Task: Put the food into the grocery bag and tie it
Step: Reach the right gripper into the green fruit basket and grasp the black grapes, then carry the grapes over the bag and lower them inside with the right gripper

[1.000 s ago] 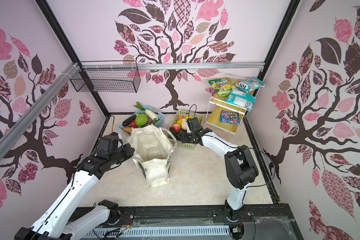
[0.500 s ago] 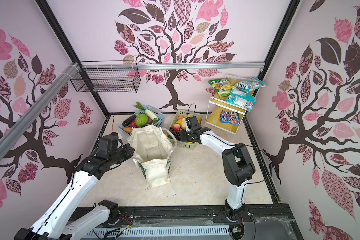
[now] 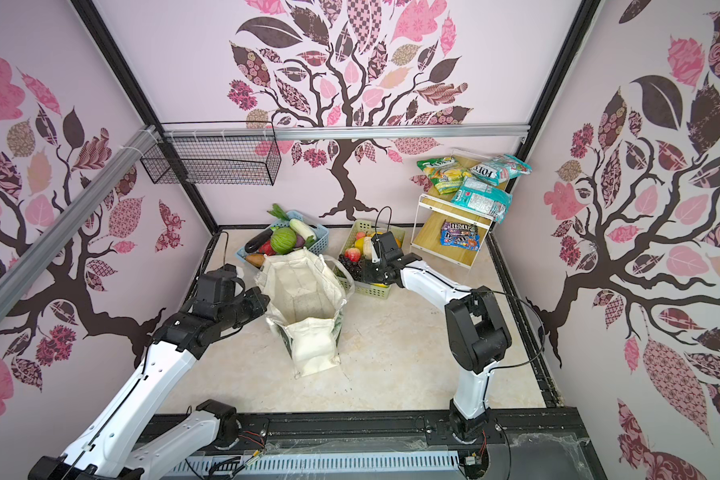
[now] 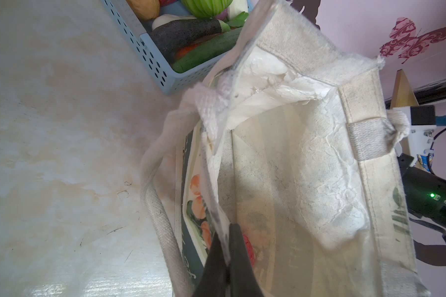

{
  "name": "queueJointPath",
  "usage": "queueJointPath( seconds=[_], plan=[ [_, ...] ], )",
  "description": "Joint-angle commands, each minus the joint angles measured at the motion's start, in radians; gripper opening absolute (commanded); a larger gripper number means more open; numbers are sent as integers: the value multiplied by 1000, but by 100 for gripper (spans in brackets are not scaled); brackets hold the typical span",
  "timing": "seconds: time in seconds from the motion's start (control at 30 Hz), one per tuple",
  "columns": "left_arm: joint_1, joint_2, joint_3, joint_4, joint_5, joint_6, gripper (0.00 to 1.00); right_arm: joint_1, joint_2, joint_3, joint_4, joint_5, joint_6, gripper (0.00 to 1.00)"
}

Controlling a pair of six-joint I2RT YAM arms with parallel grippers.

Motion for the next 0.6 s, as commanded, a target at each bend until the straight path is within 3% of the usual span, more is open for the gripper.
queueJointPath(
  seconds=[0.0, 0.57],
  plan=[
    [5, -8, -9, 16, 10, -2, 2, 4, -98, 71, -31, 7, -26, 3],
    [5, -7, -6, 31, 39, 5, 2, 6, -217, 208, -110, -46, -58, 2]
  ],
)
